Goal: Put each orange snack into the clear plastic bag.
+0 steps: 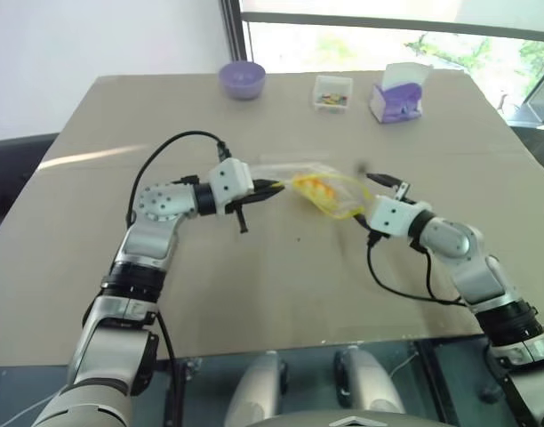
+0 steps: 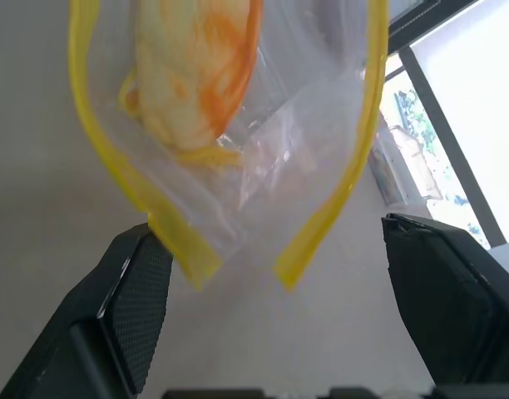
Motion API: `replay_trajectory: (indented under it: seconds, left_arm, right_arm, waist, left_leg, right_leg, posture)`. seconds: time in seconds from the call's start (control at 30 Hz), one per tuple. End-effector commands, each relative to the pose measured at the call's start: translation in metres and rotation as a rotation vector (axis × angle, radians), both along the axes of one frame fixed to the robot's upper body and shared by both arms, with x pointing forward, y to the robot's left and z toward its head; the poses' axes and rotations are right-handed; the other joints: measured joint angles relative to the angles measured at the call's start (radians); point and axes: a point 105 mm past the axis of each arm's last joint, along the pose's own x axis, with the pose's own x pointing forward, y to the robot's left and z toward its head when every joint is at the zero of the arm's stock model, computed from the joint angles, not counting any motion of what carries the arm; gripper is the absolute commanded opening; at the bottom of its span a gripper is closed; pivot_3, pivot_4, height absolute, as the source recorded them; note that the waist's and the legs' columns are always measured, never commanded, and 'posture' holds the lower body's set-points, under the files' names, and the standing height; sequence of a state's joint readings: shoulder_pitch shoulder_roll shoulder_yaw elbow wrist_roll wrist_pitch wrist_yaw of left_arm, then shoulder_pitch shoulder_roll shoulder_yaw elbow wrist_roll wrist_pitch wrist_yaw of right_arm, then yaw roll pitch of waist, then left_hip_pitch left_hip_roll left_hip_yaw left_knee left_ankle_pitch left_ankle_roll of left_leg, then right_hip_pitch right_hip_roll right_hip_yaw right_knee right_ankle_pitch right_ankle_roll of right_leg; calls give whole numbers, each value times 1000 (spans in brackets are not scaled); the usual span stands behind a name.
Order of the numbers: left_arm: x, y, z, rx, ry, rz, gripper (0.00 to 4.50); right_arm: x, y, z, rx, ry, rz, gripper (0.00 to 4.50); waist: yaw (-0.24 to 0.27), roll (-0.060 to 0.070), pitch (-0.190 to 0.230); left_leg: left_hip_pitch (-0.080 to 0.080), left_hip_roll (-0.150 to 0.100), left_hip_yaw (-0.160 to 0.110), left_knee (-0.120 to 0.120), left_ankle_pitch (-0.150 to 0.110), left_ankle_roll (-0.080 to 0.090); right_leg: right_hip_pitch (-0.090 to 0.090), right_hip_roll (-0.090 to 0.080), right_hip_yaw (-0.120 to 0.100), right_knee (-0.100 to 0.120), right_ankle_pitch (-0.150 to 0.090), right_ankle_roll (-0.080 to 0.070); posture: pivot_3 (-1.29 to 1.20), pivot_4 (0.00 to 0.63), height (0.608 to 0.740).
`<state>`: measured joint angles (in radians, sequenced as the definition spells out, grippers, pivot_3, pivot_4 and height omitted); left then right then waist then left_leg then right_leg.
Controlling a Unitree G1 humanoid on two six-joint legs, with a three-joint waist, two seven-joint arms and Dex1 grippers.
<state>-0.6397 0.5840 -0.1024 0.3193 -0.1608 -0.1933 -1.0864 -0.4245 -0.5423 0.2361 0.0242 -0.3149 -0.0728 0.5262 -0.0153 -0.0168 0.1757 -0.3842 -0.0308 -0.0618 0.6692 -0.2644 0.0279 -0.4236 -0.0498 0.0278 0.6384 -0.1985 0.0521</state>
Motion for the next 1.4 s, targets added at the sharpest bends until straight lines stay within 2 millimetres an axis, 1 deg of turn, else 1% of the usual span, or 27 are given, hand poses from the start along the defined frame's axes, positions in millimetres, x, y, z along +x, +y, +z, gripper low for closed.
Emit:
replay_trajectory:
  seconds: [0.03, 0.07, 0.1, 0.13, 0.17, 0.2, 0.23, 0.3, 0.33, 0.47, 0.53, 0.6, 0.67, 0.77, 0.9, 0.97, 1.03, 1.07, 1.17, 1.23, 1.33, 1.37, 1.4]
  left_arm:
    - [-4, 2, 15, -27, -52, 3, 0]
    - [-4, 2, 15, -27, -52, 4, 0]
    - [-4, 3, 14, -28, -52, 6, 0]
    - [-5, 3, 14, -28, -52, 7, 0]
    - [-5, 3, 14, -28, -52, 9, 0]
    - [-5, 4, 14, -28, -52, 11, 0]
    - [-5, 4, 14, -28, -52, 13, 0]
    - [-5, 5, 14, -28, -51, 15, 0]
    - [-5, 6, 14, -27, -51, 16, 0]
    - [-5, 8, 14, -27, -52, 21, 0]
    - [-2, 10, 17, -39, -59, 35, 0]
    - [3, 12, 21, -66, -61, 62, 0]
    - [11, 14, 28, -99, -75, 97, 0]
    - [29, 16, 49, -183, -107, 172, 0]
    - [50, 14, 72, -266, -155, 259, 0]
    - [55, 10, 84, -276, -224, 274, 0]
    - [53, 7, 90, -268, -282, 258, 0]
    - [51, 7, 90, -265, -300, 249, 0]
    - [39, 5, 80, -235, -325, 192, 0]
    - [30, 4, 65, -185, -328, 161, 0]
    - [10, 5, 21, -95, -287, 136, 0]
    - [3, 5, 9, -69, -274, 124, 0]
    - [-2, 4, 2, -67, -259, 121, 0]
  right_arm:
    - [2, 4, 11, 17, -42, 19, 3657]
    - [2, 4, 10, 22, -36, 24, 3397]
    - [2, 5, 10, 27, -33, 29, 2822]
    - [2, 5, 11, 32, -34, 31, 2463]
    - [1, 6, 13, 34, -36, 33, 1837]
    - [1, 6, 14, 36, -38, 35, 1402]
    - [1, 6, 15, 36, -39, 35, 822]
    - [0, 5, 16, 38, -40, 38, 197]
    - [0, 5, 16, 37, -41, 41, 78]
    - [0, 5, 21, 41, -48, 43, 78]
    - [2, -1, 27, 43, -62, 25, 78]
    - [8, -9, 38, 48, -90, -9, 78]
    - [15, -18, 52, 46, -134, -51, 78]
    - [28, -38, 84, 17, -240, -127, 78]
    - [39, -56, 119, -13, -356, -205, 78]
    - [39, -59, 133, -25, -402, -220, 78]
    - [37, -59, 137, -29, -424, -217, 78]
    - [35, -58, 137, -29, -427, -213, 78]
    - [24, -55, 120, -27, -386, -188, 78]
    - [16, -51, 99, -23, -325, -166, 78]
    - [-6, -38, 42, -14, -161, -118, 78]
    - [-13, -33, 28, -4, -117, -110, 78]
    - [-17, -30, 18, 5, -88, -106, 78]
  waist:
    - [0, 0, 0]
    - [0, 0, 0]
    - [0, 0, 0]
    - [0, 0, 0]
    - [0, 0, 0]
    - [0, 0, 0]
    - [0, 0, 0]
    - [0, 0, 0]
    - [0, 0, 0]
    - [0, 0, 0]
    - [0, 0, 0]
    - [0, 0, 0]
    - [0, 0, 0]
    - [2, 0, 0]
    - [3, -1, 0]
    - [2, -1, 0]
    - [-1, -1, 0]
    - [-3, -1, 0]
    - [-3, 0, 0]
    - [-2, 0, 0]
    - [0, 0, 0]
    - [0, 0, 0]
    - [0, 0, 0]
  left_leg:
    - [0, 0, 0, 0, 0, 0]
    - [0, 0, 0, 0, 0, 0]
    - [0, 0, 0, 0, 0, 0]
    - [0, 0, 0, 0, 0, 0]
    - [0, 0, 0, 0, 0, 0]
    - [0, 0, 0, 0, 0, 0]
    - [0, 0, 0, 0, 0, 0]
    - [0, 0, 0, 0, 0, 0]
    - [0, 0, 0, 0, 0, 0]
    - [0, 0, 0, 0, 0, 0]
    - [0, 0, 0, 0, 0, 0]
    - [0, 0, 0, 0, 0, 0]
    - [0, 0, 0, 0, 0, 0]
    - [0, 0, 0, 0, 0, 0]
    - [-1, -1, 0, 0, 0, 0]
    - [-1, -1, 0, 0, 0, 0]
    - [-3, -1, 0, 0, 0, -1]
    - [-5, -1, 1, 0, 1, -2]
    - [-15, -1, 3, 0, 3, -5]
    - [-16, -1, 4, -1, 3, -5]
    - [-16, -1, 4, -1, 2, -4]
    - [-15, 0, 4, -1, 2, -4]
    - [-15, 0, 5, -1, 1, -1]
  right_leg:
    - [0, 0, 0, 0, 0, 0]
    - [0, 0, 0, 0, 0, 0]
    - [0, 0, 0, 0, 0, 0]
    - [0, 0, 0, 0, 0, 0]
    - [0, 0, 0, 0, 0, 0]
    - [0, 0, 0, 0, 0, 0]
    - [0, 0, 0, 0, 0, 0]
    - [0, 0, 0, 0, 0, 0]
    - [0, 0, 0, 0, 0, 0]
    - [0, 0, 0, 0, 0, 0]
    - [0, 0, 0, 0, 0, 0]
    - [0, 0, 0, 0, 0, 0]
    - [0, 0, 0, 0, 0, 0]
    - [0, 0, 0, 1, 0, 0]
    - [0, 0, -1, 0, 0, 0]
    - [0, 0, -1, -1, 0, 0]
    - [-2, 0, 0, -1, 0, 0]
    - [-5, 0, 1, -1, 0, 0]
    - [-16, -1, 3, 2, 0, 0]
    - [-17, -1, 4, 2, 0, 0]
    - [-17, -1, 5, 2, 0, 0]
    - [-17, -1, 5, 1, 0, 0]
    - [-17, -1, 6, 2, 0, 0]
  posture:
    - [0, 150, 740]
    - [0, 150, 740]
    - [0, 150, 740]
    - [0, 150, 740]
    - [0, 150, 740]
    - [0, 150, 740]
    - [0, 150, 740]
    - [0, 150, 740]
    - [0, 150, 740]
    - [0, 150, 740]
    - [0, 150, 740]
    - [0, 150, 740]
    - [0, 150, 740]
    - [0, 150, 740]
    - [0, 150, 740]
    - [0, 150, 740]
    - [0, 150, 740]
    - [0, 150, 740]
    - [0, 150, 740]
    - [0, 150, 740]
    - [0, 150, 740]
    - [0, 150, 740]
    - [0, 150, 740]
